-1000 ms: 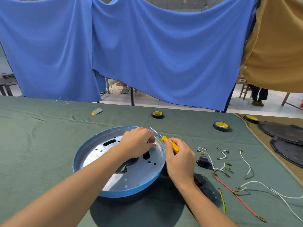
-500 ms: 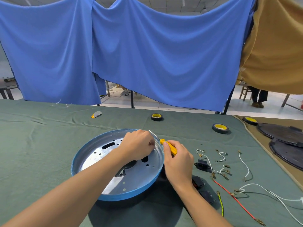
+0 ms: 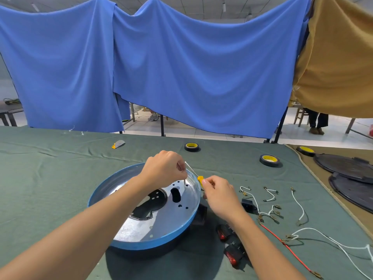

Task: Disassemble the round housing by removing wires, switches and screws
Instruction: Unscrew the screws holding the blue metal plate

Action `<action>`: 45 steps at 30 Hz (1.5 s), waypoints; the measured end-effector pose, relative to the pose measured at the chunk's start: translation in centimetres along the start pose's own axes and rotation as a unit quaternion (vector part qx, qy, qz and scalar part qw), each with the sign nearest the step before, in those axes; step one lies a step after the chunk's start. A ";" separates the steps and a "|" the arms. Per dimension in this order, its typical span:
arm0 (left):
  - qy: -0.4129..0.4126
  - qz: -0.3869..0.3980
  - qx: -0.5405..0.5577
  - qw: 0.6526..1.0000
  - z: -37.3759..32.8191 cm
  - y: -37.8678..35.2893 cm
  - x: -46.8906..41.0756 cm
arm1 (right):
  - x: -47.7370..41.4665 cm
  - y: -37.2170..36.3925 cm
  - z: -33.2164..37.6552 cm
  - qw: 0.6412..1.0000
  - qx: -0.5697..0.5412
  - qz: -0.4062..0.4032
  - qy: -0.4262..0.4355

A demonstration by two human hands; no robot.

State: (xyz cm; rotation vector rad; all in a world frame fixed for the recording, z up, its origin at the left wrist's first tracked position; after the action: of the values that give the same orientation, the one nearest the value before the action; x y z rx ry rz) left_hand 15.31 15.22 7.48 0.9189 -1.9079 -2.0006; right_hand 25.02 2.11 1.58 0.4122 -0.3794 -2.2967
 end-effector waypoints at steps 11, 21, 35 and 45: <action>-0.002 -0.028 0.181 0.983 -2.7 2.4 -0.2 | -0.3 3.5 1.3 0.934 -0.354 -0.016 -0.053; -0.002 -0.032 0.239 0.971 -4.3 0.8 -0.3 | -0.1 3.1 0.8 0.954 -0.293 -0.009 -0.066; 0.098 -0.019 0.165 0.981 2.3 -0.7 3.5 | -0.6 0.7 -3.3 0.979 0.136 -0.008 -0.154; 0.080 0.058 -0.015 0.995 2.8 -1.6 5.5 | -1.0 0.3 -2.6 0.977 0.165 -0.012 -0.136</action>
State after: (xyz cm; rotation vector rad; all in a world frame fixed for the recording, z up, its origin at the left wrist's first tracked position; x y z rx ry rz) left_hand 9.84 14.61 4.34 0.9094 -1.7971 -1.8266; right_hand 26.92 2.23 -0.48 0.2627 -0.9036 -2.3229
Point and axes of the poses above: each hand's wrist, its own x-axis away from the middle knuckle, its own y-axis out of the back of the hand, z = x × y, the point moved 6 cm from there along -x, towards the middle knuckle, and after that the axes turned 14 degrees about -x, right-handed, at the moved point
